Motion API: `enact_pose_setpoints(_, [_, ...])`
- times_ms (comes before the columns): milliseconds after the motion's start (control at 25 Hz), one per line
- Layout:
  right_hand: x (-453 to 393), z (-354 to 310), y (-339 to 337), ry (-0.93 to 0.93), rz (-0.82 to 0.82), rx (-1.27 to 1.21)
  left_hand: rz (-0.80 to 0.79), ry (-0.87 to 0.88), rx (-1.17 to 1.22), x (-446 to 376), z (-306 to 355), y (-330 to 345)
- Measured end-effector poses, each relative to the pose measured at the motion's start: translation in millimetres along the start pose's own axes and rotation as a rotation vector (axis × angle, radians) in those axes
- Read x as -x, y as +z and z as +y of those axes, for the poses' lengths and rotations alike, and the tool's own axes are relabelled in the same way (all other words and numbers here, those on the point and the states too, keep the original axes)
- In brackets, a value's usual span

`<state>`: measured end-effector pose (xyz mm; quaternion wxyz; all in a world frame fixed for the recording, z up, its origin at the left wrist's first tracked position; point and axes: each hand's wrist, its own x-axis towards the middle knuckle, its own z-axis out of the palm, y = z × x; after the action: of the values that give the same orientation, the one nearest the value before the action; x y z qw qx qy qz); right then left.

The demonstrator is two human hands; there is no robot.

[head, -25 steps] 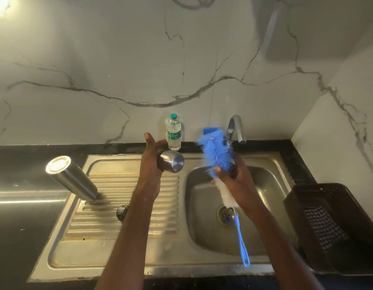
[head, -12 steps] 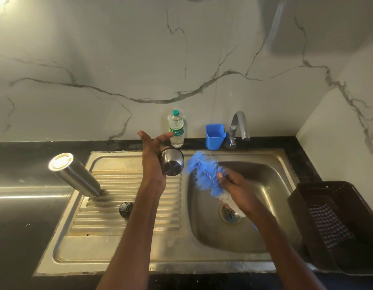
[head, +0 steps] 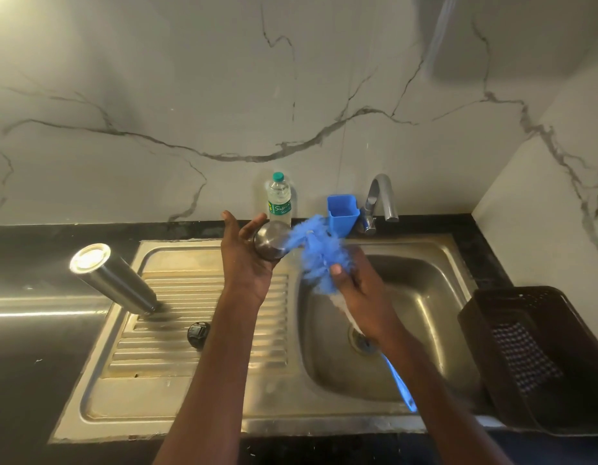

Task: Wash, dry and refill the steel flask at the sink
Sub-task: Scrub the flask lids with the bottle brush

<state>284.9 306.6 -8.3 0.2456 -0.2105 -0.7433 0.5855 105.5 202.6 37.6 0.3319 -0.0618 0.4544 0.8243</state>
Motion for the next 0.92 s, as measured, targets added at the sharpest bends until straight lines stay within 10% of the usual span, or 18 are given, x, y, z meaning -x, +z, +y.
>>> enact_pose_setpoints(200, [1, 7, 6, -0.058, 0.065, 0.476, -0.047, -0.014, 0.075, -5, -2, 0])
enact_pose_setpoints(920, [5, 25, 9, 0.183, 0.203, 0.071, -0.01, -0.147, -0.024, 7, -8, -36])
